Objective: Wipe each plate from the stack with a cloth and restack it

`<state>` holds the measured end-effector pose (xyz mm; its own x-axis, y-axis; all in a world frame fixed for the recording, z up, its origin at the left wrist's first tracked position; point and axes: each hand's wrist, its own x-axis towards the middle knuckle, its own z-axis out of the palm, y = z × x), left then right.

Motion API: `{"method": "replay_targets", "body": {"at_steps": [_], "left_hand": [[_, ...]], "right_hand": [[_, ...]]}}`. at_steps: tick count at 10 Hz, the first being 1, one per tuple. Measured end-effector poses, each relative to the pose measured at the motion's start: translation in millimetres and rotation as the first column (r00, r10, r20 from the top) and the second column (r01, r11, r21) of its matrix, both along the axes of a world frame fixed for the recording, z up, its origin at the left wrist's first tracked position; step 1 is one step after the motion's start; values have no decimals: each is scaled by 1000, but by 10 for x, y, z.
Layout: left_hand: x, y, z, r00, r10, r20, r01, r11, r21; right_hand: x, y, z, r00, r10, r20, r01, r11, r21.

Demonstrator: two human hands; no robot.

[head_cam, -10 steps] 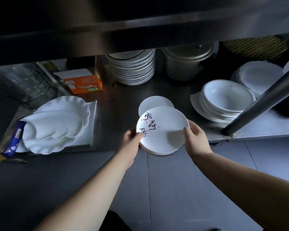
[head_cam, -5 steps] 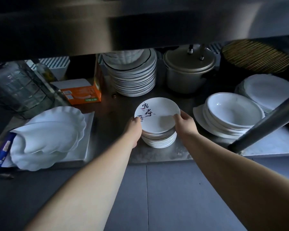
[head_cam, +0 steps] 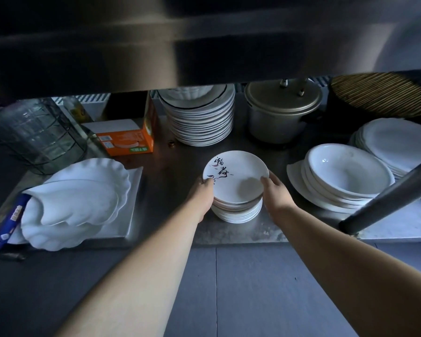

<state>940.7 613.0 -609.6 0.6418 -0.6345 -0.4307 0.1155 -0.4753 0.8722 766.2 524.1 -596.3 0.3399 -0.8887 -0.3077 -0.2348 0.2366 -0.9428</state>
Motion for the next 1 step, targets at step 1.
{"method": "replay_targets", "body": {"at_steps": [1], "left_hand": [[12,79,101,996,-84,39,83,996,38]], "right_hand": [[-50,15,59,996,79,-48,-79,997,0]]}}
